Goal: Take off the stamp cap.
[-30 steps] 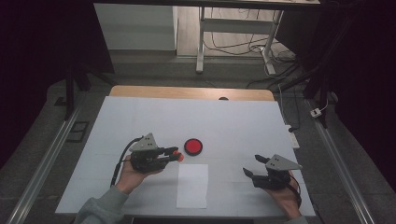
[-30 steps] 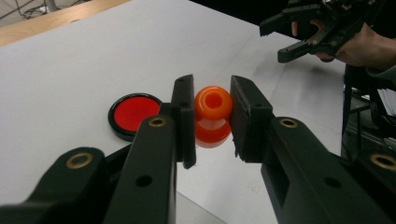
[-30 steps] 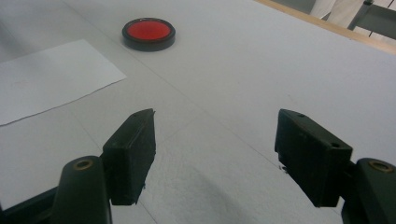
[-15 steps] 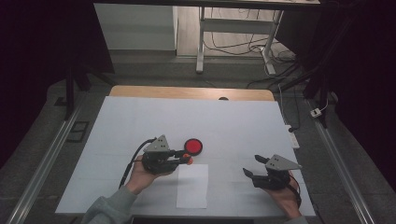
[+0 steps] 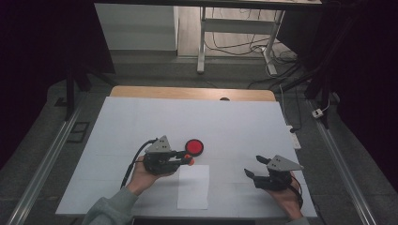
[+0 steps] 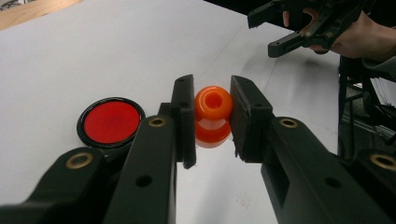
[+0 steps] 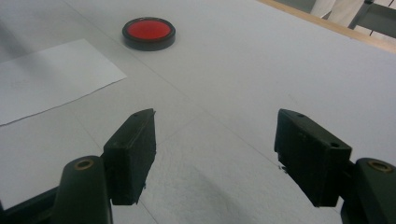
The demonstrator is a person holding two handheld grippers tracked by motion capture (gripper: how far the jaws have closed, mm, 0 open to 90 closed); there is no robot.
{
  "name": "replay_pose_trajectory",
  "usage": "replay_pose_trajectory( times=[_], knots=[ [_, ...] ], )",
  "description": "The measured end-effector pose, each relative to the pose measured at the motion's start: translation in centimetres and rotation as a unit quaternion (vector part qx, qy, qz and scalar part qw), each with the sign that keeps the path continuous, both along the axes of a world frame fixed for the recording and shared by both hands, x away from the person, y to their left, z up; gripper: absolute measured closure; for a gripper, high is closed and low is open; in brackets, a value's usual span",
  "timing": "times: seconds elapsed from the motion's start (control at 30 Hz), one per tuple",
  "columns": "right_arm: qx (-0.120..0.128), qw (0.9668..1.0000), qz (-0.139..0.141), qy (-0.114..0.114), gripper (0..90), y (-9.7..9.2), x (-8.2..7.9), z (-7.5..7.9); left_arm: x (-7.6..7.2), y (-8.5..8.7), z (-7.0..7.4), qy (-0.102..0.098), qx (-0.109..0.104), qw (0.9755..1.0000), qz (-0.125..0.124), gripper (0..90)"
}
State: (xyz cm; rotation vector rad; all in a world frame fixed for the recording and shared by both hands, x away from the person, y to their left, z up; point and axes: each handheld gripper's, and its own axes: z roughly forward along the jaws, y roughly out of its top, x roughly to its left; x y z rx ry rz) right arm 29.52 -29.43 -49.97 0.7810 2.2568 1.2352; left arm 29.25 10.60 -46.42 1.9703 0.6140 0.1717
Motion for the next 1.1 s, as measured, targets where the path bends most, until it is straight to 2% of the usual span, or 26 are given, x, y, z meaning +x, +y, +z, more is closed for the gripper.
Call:
replay_pose_trajectory(
  times=[0.57, 0.6, 0.73, 0.9, 1.1],
  knots=[
    [0.005, 1.0, 0.004, 0.003, 29.9, 0.5, -0.1, 0.2, 0.1, 0.3, 0.0, 0.001, -0.002, 1.0, 0.004, 71.7],
    [0.012, 0.9999, 0.008, 0.004, 29.9, 0.6, -0.1, 0.1, 0.1, 0.3, 0.0, 0.001, -0.001, 1.0, 0.004, 71.7],
    [0.008, 0.9999, 0.01, 0.005, 29.9, 0.9, -0.2, 0.3, 0.2, 0.3, -0.1, 0.003, -0.004, 1.0, 0.003, 71.7],
    [0.02, 0.9996, 0.017, 0.005, 30.0, 1.4, -0.1, 0.3, 0.6, 0.4, -0.2, 0.006, -0.008, 1.0, 0.0, 71.7],
    [0.021, 0.9994, 0.024, 0.01, 30.0, 2.1, 0.0, 0.3, 0.8, 0.6, -0.3, 0.01, -0.007, 0.9999, 0.002, 71.7]
  ],
)
